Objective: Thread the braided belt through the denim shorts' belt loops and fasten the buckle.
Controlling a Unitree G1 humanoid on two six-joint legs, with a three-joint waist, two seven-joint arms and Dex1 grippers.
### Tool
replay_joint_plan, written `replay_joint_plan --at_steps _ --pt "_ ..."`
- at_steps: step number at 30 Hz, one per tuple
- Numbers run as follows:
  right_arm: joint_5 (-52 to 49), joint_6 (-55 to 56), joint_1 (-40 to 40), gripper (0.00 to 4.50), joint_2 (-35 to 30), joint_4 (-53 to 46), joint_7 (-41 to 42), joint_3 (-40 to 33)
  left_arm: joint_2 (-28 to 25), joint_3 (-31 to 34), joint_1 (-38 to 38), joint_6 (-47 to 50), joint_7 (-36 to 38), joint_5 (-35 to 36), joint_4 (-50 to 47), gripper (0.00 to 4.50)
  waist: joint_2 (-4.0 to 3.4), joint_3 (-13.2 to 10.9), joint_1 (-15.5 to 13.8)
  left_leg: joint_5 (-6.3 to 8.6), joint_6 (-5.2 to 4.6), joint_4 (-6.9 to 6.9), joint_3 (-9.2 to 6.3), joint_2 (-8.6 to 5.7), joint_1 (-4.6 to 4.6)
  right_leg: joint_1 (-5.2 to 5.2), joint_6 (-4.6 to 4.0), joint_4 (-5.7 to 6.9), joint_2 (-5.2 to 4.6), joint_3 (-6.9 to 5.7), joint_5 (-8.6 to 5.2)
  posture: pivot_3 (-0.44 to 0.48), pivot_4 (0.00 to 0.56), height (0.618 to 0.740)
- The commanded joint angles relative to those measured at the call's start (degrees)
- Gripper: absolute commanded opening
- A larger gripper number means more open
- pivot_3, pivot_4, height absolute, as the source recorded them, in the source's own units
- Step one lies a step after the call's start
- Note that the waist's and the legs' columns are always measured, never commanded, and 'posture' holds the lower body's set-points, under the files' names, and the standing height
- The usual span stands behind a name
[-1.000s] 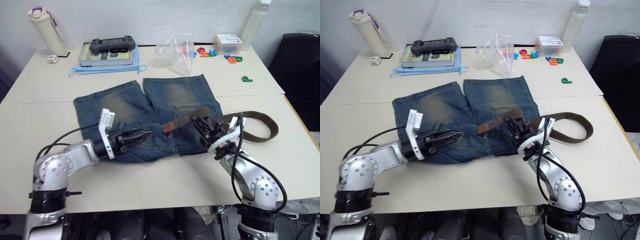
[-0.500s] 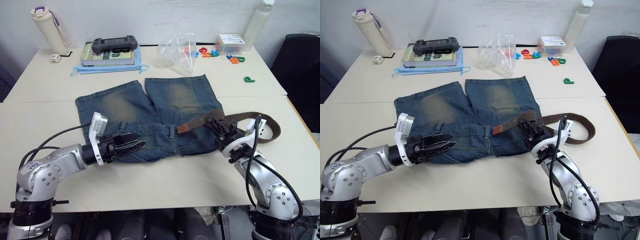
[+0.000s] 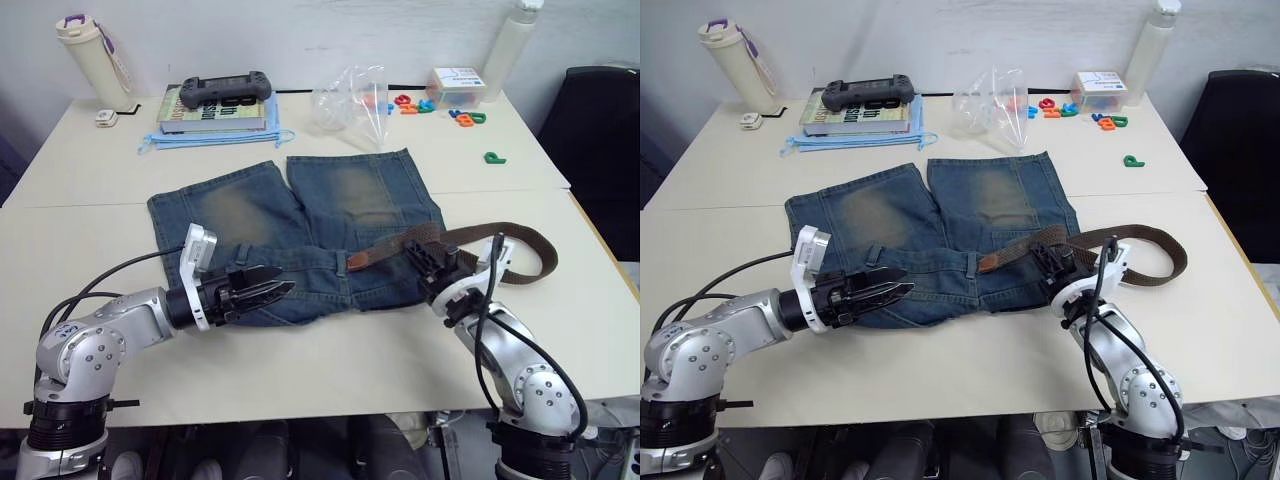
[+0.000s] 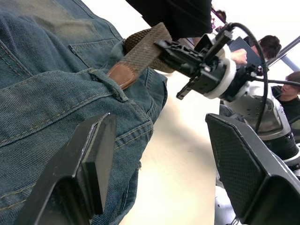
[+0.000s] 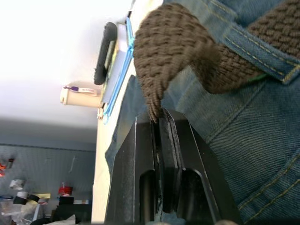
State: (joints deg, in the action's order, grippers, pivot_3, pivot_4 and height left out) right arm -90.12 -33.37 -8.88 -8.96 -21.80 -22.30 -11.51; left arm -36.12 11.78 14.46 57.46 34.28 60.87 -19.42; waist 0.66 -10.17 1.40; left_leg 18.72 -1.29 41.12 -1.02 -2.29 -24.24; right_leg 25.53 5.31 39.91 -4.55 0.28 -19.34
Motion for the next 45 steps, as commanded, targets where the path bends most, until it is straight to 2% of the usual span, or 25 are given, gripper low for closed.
replay_joint_plan --at_steps 1,12,26,45 --pt "1.32 0.62 -0.98 0.0 1.32 0.41 1.35 1.0 0.34 0.43 0.85 -0.47 -0.3 0.5 -1.57 3.37 0.0 0.0 0.03 0.0 0.0 0.0 0.0 0.0 0.01 0.0 0.0 0.01 0.0 0.0 0.0 0.0 0.15 0.667" --pt "2.47 -1.25 0.62 0.0 4.91 5.5 1.15 3.26 0.42 0.11 1.3 -0.59 -0.61 0.1 -1.32 3.37 0.0 0.0 0.28 -0.01 0.02 0.0 0.01 0.01 0.06 0.0 0.0 0.09 0.03 0.01 0.0 0.0 0.15 0.667" --pt "-0.79 -5.88 -2.31 0.0 0.07 6.7 3.56 0.54 0.3 -0.87 1.68 -1.23 0.29 -1.45 -0.39 3.37 -0.02 -0.01 0.13 -0.01 0.02 0.01 0.01 0.01 0.03 0.01 0.0 0.07 0.02 0.0 0.0 0.0 0.15 0.667" --pt "6.85 -8.17 -6.03 0.0 8.48 8.88 1.93 9.84 0.52 -0.93 2.18 -1.6 -0.15 -4.71 3.0 3.37 -0.02 -0.01 0.14 -0.02 0.03 0.01 0.01 0.0 0.03 0.03 0.0 0.07 0.02 -0.01 0.0 0.0 0.15 0.667"
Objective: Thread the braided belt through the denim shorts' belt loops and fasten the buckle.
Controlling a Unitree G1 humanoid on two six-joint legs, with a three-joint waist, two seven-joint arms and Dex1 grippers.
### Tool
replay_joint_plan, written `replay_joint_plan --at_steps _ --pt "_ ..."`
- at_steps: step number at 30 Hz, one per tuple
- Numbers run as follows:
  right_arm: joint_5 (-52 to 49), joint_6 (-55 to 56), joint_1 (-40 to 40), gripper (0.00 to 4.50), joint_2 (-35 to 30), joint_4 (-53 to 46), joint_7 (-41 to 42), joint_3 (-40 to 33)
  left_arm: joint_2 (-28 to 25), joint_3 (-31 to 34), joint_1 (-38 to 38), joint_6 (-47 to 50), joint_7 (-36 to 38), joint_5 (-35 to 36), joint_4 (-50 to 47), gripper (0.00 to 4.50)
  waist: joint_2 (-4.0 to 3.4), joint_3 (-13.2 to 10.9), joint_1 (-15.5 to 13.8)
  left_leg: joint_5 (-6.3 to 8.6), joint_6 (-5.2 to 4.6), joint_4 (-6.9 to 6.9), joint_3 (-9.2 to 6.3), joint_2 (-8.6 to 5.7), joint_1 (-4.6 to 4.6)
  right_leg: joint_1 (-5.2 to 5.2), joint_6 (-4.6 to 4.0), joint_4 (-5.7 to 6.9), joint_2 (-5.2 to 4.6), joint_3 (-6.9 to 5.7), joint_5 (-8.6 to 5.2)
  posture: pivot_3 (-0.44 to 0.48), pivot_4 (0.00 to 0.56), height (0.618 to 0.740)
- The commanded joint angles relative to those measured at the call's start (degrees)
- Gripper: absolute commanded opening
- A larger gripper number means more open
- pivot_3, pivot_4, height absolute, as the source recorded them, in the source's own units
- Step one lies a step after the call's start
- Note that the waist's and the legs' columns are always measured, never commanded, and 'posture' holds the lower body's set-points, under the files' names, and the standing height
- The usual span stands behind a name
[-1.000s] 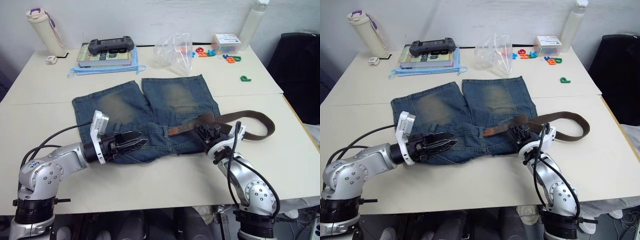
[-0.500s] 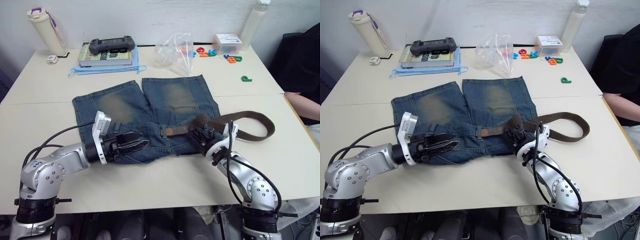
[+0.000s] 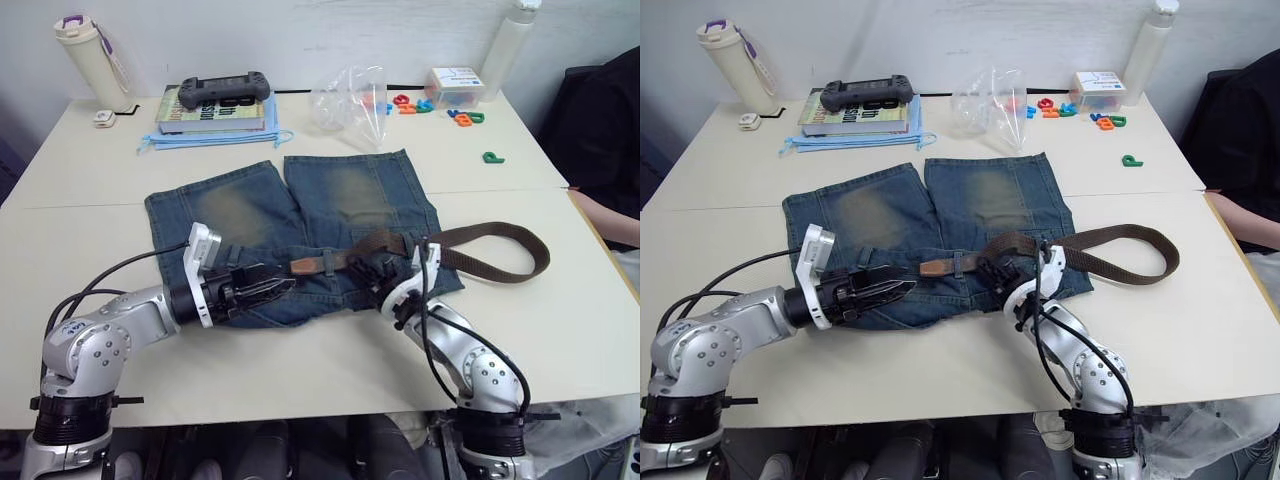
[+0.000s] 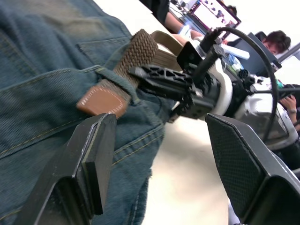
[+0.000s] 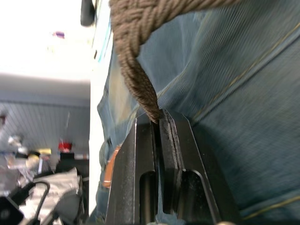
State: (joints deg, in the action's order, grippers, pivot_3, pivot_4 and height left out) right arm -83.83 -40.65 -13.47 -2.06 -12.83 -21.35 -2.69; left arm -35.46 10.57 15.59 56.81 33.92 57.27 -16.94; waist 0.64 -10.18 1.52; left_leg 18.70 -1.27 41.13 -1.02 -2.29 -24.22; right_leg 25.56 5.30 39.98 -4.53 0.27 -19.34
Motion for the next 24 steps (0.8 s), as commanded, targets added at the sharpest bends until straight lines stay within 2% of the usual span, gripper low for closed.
replay_joint_plan --at_steps 1,6,10,18,20,24 --pt "0.71 -0.99 -1.7 0.0 1.81 0.24 1.13 1.11 -0.24 0.31 1.0 -0.91 0.14 -1.57 1.0 3.37 0.0 0.0 0.03 0.0 0.0 0.0 0.0 0.0 0.0 0.0 0.0 0.0 0.0 0.0 0.0 0.0 0.15 0.667" --pt "1.35 -1.48 -2.38 0.0 2.2 1.3 1.92 0.35 -0.39 1.81 -0.1 1.3 -0.59 -1.54 3.73 3.37 0.0 0.0 0.02 0.0 0.0 0.0 -0.01 0.0 0.0 0.01 0.0 0.02 0.0 -0.02 0.0 0.0 0.15 0.667" --pt "1.48 -1.76 -2.55 0.0 2.18 1.61 2.33 -0.18 1.08 2.77 1.44 5.18 -4.66 -0.81 7.75 3.37 0.0 0.0 0.04 0.0 0.0 0.0 0.0 -0.01 0.01 0.01 0.0 0.04 0.0 -0.01 0.0 0.0 0.15 0.667" --pt "1.87 -2.48 -2.79 0.0 1.83 1.15 2.82 -0.67 11.57 10.62 10.12 17.44 -19.24 14.0 14.38 3.37 0.03 0.01 -0.01 0.0 -0.01 0.05 -0.01 -0.03 -0.02 0.01 0.04 0.04 -0.01 -0.04 0.02 0.0 0.15 0.667" --pt "2.0 -2.57 -2.75 0.0 1.7 0.89 2.75 -0.69 12.62 11.91 11.08 19.53 -21.93 17.27 15.21 3.37 0.04 0.02 0.19 0.0 0.0 0.07 0.01 -0.02 -0.02 0.02 0.04 0.07 0.01 -0.02 0.02 0.0 0.15 0.667" --pt "2.05 -2.58 -2.58 0.0 1.68 0.41 2.54 -0.88 11.96 11.95 10.74 21.75 -24.54 18.96 15.01 3.37 0.05 0.02 0.07 -0.03 0.06 0.06 0.0 0.0 -0.01 0.06 0.04 0.14 0.04 -0.03 0.02 0.0 0.15 0.667"
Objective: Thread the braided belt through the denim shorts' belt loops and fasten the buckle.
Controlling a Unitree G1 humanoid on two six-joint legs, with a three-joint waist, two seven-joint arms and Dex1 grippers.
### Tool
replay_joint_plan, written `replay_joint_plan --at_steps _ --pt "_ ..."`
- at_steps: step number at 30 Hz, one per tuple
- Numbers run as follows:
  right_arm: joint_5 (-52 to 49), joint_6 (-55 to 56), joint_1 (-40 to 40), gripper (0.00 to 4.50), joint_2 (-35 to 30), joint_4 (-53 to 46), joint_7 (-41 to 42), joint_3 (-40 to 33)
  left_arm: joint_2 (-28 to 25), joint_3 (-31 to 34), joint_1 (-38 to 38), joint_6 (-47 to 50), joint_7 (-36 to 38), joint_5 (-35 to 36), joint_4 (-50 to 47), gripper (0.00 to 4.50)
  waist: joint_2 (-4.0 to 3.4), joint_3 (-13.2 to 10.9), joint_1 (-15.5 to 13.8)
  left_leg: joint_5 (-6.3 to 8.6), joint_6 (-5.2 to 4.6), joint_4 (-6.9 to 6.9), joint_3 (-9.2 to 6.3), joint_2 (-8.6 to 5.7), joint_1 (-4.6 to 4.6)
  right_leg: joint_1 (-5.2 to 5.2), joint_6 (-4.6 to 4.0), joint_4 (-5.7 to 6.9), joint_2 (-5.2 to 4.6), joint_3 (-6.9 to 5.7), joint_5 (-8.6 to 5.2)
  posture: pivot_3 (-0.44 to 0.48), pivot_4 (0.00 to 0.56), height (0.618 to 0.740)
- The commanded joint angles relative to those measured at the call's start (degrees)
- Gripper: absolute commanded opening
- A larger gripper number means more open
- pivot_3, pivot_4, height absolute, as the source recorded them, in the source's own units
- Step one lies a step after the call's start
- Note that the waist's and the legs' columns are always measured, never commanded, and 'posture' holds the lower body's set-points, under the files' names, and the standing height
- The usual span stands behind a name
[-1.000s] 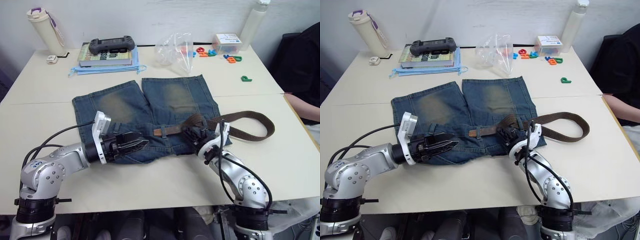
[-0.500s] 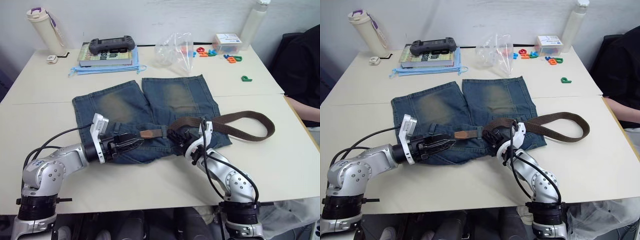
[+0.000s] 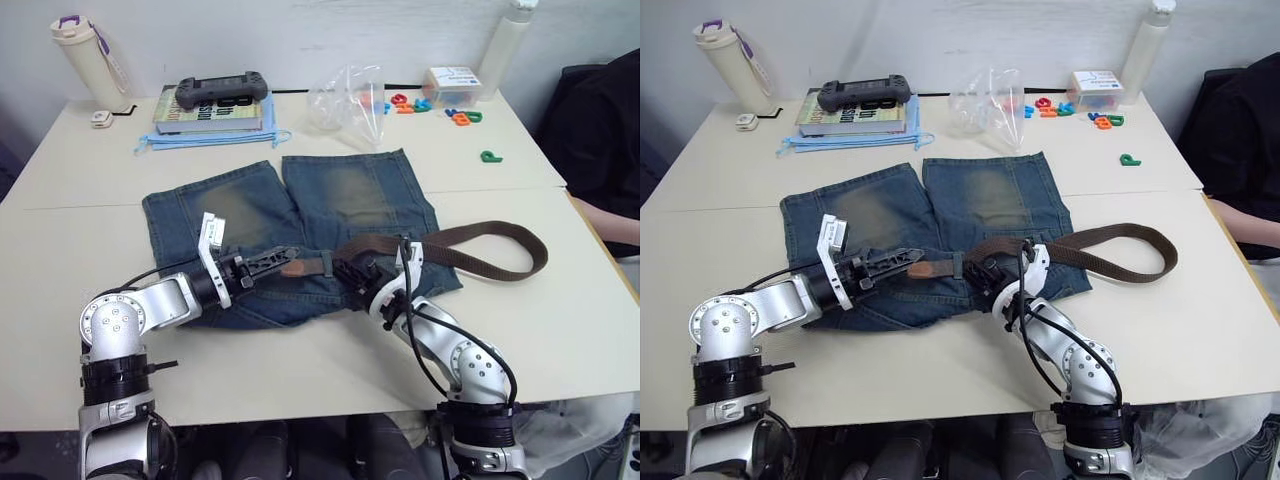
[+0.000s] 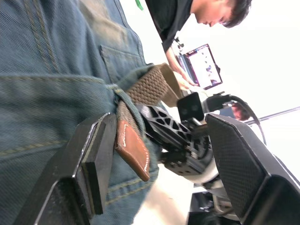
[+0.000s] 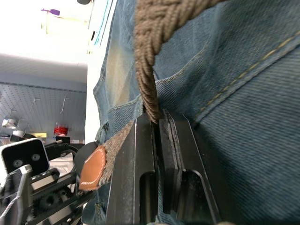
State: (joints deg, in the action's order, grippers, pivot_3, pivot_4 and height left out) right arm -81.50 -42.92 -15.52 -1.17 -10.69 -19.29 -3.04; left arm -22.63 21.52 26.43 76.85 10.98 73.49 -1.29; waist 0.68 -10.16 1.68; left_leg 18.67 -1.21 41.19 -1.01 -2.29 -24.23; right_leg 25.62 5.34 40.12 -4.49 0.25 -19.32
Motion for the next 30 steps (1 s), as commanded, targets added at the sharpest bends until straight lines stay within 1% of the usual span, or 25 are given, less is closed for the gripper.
replay_joint_plan --at_steps 1,6,9,14,19,23,24,27,28,29,30 --pt "-0.24 -0.28 -0.49 0.0 0.82 -1.78 0.44 -0.55 -1.18 0.83 -0.44 2.22 -1.87 2.92 -0.79 3.37 0.0 0.0 -0.14 -0.01 0.01 0.0 -0.01 0.0 0.0 0.0 0.0 0.0 0.0 -0.01 0.0 0.0 0.15 0.667" --pt "-0.12 -0.04 -0.49 0.0 0.99 -1.92 0.46 -0.66 -2.03 0.32 -1.89 2.64 -1.98 1.66 -0.98 3.37 0.0 0.0 -0.15 -0.06 0.1 0.02 0.0 -0.02 0.0 0.0 0.0 0.0 -0.02 0.01 0.0 0.0 0.15 0.667" --pt "-0.03 -0.02 -0.59 0.0 0.96 -1.91 0.59 -0.66 -1.27 -0.4 -1.77 2.33 -2.45 1.11 -1.05 3.37 0.0 0.0 -0.19 -0.1 0.18 0.02 0.0 -0.02 -0.01 -0.01 0.0 -0.01 -0.02 0.01 0.0 0.0 0.15 0.667" --pt "0.03 -0.07 -0.66 0.0 0.95 -2.04 0.66 -0.7 0.61 0.25 -0.75 2.09 -4.72 2.75 -0.34 3.37 0.0 0.0 -0.21 -0.1 0.17 0.02 0.0 -0.02 -0.01 -0.01 0.0 -0.02 -0.02 0.02 0.0 0.0 0.15 0.667" --pt "0.25 -0.12 -0.7 0.0 0.96 -2.15 0.64 -0.71 0.79 -0.26 -1.11 3.41 -5.41 3.33 -0.59 3.37 0.01 0.01 -0.16 -0.1 0.17 0.02 0.0 -0.02 -0.01 -0.01 0.0 -0.02 -0.02 0.02 0.0 0.0 0.15 0.667" --pt "0.35 -0.18 -0.66 0.0 1.02 -2.27 0.69 -0.68 1.42 0.27 -0.87 3.24 -6.33 4.17 -0.29 2.31 0.01 0.0 -0.21 -0.1 0.17 0.02 0.0 -0.02 -0.01 -0.01 0.0 -0.02 -0.02 0.02 0.0 0.0 0.15 0.667" --pt "0.37 -0.2 -0.64 0.0 1.02 -2.31 0.71 -0.66 1.44 0.32 -0.79 3.25 -6.39 4.32 -0.25 1.87 0.01 0.01 -0.21 -0.1 0.17 0.02 0.0 -0.02 -0.01 -0.01 0.0 -0.02 -0.02 0.02 0.0 0.0 0.15 0.667" --pt "0.39 -0.28 -0.54 0.0 0.98 -2.47 0.72 -0.6 1.64 0.51 -0.61 2.99 -7.04 4.85 -0.01 0.84 0.01 0.01 -0.17 -0.1 0.17 0.02 0.0 -0.02 -0.01 -0.01 0.0 -0.02 -0.02 0.02 0.0 0.0 0.15 0.667" --pt "0.38 -0.33 -0.47 0.0 0.94 -2.59 0.72 -0.57 1.74 0.58 -0.53 2.79 -7.3 5.09 0.1 0.43 0.01 0.01 -0.18 -0.1 0.17 0.02 0.0 -0.02 -0.01 -0.01 0.0 -0.02 -0.02 0.01 0.0 0.0 0.15 0.667" --pt "0.41 -0.36 -0.42 0.0 0.92 -2.65 0.75 -0.54 1.8 0.63 -0.41 2.68 -7.55 5.34 0.3 0.14 0.01 0.01 -0.2 -0.1 0.17 0.02 0.0 -0.02 -0.01 -0.01 0.0 -0.02 -0.02 0.02 0.0 0.0 0.15 0.667" --pt "0.46 -0.39 -0.39 0.0 0.9 -2.7 0.75 -0.51 1.8 0.64 -0.36 2.61 -7.8 5.58 0.42 0.02 0.01 0.01 -0.22 -0.1 0.17 0.02 0.0 -0.02 -0.01 -0.01 0.0 -0.02 -0.02 0.02 0.0 0.0 0.15 0.667"
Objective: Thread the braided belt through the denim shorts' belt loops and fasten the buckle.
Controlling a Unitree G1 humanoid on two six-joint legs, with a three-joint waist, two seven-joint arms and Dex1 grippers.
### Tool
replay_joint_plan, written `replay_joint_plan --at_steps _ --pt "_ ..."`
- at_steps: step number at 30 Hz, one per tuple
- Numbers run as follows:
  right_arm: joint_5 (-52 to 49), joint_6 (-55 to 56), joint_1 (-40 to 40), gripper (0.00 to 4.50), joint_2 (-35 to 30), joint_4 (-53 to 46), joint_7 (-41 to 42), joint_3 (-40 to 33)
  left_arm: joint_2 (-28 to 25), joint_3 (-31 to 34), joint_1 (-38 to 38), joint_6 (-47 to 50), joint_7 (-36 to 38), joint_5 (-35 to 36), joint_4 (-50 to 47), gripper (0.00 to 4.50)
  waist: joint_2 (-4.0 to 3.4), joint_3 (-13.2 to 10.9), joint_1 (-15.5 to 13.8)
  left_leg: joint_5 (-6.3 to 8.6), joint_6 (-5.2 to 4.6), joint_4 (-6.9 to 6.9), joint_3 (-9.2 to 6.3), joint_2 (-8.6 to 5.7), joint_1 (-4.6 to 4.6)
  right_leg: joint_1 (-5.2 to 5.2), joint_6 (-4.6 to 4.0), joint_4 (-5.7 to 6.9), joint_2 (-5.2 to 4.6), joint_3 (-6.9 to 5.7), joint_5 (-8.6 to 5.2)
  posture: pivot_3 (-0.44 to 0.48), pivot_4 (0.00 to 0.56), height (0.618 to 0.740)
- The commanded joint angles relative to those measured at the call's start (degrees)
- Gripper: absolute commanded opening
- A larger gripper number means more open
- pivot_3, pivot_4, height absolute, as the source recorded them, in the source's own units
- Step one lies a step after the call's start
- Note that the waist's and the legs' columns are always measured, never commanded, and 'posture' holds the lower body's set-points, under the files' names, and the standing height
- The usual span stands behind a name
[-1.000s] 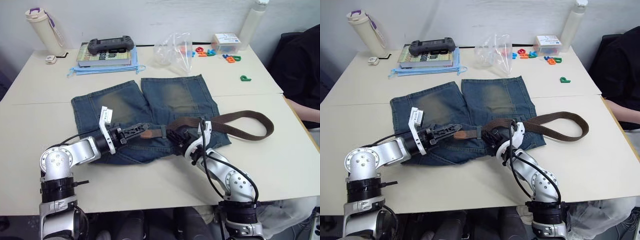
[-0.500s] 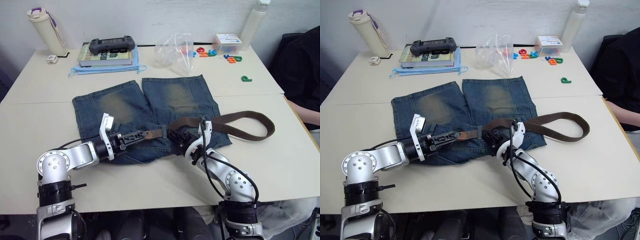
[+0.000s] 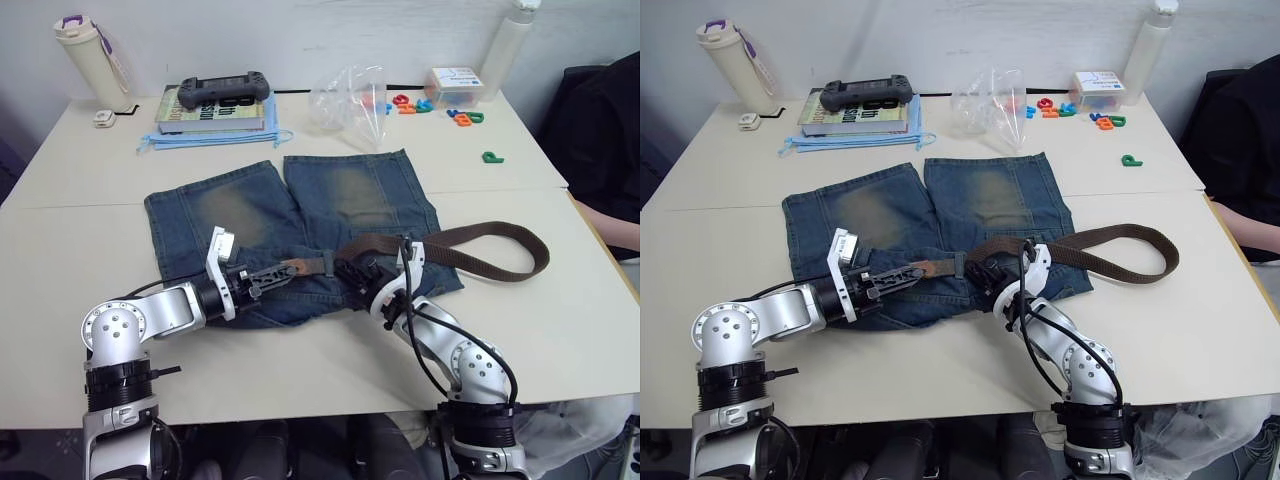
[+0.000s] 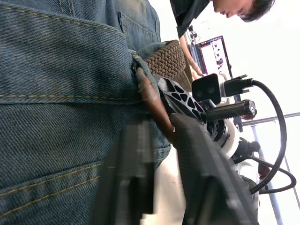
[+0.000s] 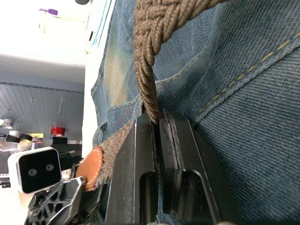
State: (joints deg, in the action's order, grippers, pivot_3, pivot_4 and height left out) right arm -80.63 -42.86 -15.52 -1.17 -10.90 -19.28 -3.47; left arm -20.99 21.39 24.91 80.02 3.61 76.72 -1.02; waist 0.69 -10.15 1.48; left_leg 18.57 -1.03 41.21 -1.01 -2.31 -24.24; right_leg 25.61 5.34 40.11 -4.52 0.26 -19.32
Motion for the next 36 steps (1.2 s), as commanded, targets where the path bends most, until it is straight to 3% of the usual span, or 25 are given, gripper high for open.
replay_joint_plan --at_steps 1,10,14,16,17,19,21,24,26,29,32,36 --pt "-0.37 -0.48 -0.36 0.0 0.87 -2.54 0.76 -0.06 0.15 0.78 1.18 -0.58 -0.64 2.59 0.22 0.02 0.0 0.0 -0.02 0.0 0.0 0.0 0.0 0.0 0.0 0.0 0.0 0.0 0.0 0.0 0.0 0.0 0.15 0.667" --pt "0.61 -1.5 -0.08 0.0 -0.52 -4.84 1.21 0.05 0.03 0.38 1.29 -1.47 -2.37 4.2 0.49 0.02 0.0 0.0 -0.02 0.0 0.0 0.0 0.0 0.0 0.0 0.0 0.0 -0.01 0.0 0.0 0.0 0.0 0.15 0.667" --pt "-0.91 -1.42 0.06 1.39 -1.3 -7.68 0.28 -1.02 0.18 0.04 1.04 -1.86 -2.54 4.43 0.21 0.0 0.0 0.0 -0.01 0.0 0.0 0.0 0.0 0.0 0.0 0.0 0.0 -0.01 0.0 0.0 0.0 0.0 0.15 0.667" --pt "-2.05 -2.07 0.6 2.37 -2.72 -9.46 -0.59 -1.52 0.3 -0.06 0.95 -2.11 -2.63 4.58 0.14 0.0 0.0 0.0 -0.02 0.0 0.0 0.0 0.0 0.0 0.0 0.0 0.0 -0.01 0.0 0.0 0.0 0.0 0.15 0.667" --pt "-2.79 -2.36 0.98 3.1 -3.41 -10.26 -1.08 -1.78 0.35 -0.11 0.92 -2.2 -2.72 4.65 0.07 0.0 0.0 0.0 -0.04 0.0 0.0 0.0 0.0 0.0 0.0 0.0 0.0 -0.01 0.0 0.0 0.0 0.0 0.15 0.667" --pt "-5.69 -4.3 2.55 3.65 -7.83 -14.1 -2.2 -3.14 0.55 -0.18 1.0 -2.49 -2.79 4.64 0.08 0.0 0.0 0.0 -0.09 0.0 0.0 0.0 0.0 0.0 -0.01 0.0 0.0 -0.02 -0.01 0.0 0.0 0.0 0.15 0.667" --pt "-7.09 -6.05 3.19 4.49 -11.95 -17.21 -1.8 -4.22 0.63 -0.23 1.02 -2.66 -2.8 4.61 0.08 0.0 0.0 0.0 -0.19 0.0 -0.01 0.0 -0.01 0.0 -0.02 0.0 0.0 -0.03 -0.01 -0.01 0.0 0.0 0.15 0.667" --pt "-4.29 -10.87 2.69 4.49 -23.98 -24.76 4.62 -4.01 0.72 -0.51 0.95 -2.95 -2.66 4.33 -0.03 0.0 0.02 0.0 -0.43 0.01 -0.02 0.05 0.0 -0.02 -0.1 0.0 0.0 -0.09 -0.03 0.0 0.0 0.0 0.15 0.667" --pt "2.53 -11.81 1.59 4.49 -32.25 -30.99 12.3 -2.51 0.83 -0.73 0.9 -3.14 -2.61 4.32 -0.12 0.0 0.03 -0.01 -0.49 0.12 -0.22 0.08 0.03 -0.03 -0.1 -0.03 0.01 -0.09 -0.03 0.02 0.0 0.0 0.15 0.667" --pt "20.99 -8.85 0.69 4.49 -46.72 -39.65 23.28 6.03 0.98 -1.13 0.92 -3.3 -2.51 4.24 -0.08 0.0 0.04 -0.01 -0.52 0.13 -0.23 0.06 0.01 0.0 -0.1 -0.04 0.01 -0.15 0.0 -0.03 0.0 0.0 0.15 0.667" --pt "38.86 -4.14 1.46 4.49 -57.55 -40.04 29.11 17.39 1.01 -1.44 1.04 -3.53 -2.38 4.32 0.04 0.0 0.1 0.01 -0.93 0.11 -0.21 -0.07 -0.05 0.02 -0.02 -0.11 0.01 -0.28 0.02 -0.1 0.0 0.0 0.15 0.667" --pt "62.57 4.92 0.95 4.49 -63.83 -33.64 31.8 29.25 0.89 -1.74 1.13 -3.78 -2.22 4.4 0.14 0.0 0.19 0.0 -1.84 -0.08 0.13 -0.09 -0.06 -0.02 -0.03 -0.16 0.03 -0.44 -0.04 -0.07 0.01 0.0 0.15 0.667"
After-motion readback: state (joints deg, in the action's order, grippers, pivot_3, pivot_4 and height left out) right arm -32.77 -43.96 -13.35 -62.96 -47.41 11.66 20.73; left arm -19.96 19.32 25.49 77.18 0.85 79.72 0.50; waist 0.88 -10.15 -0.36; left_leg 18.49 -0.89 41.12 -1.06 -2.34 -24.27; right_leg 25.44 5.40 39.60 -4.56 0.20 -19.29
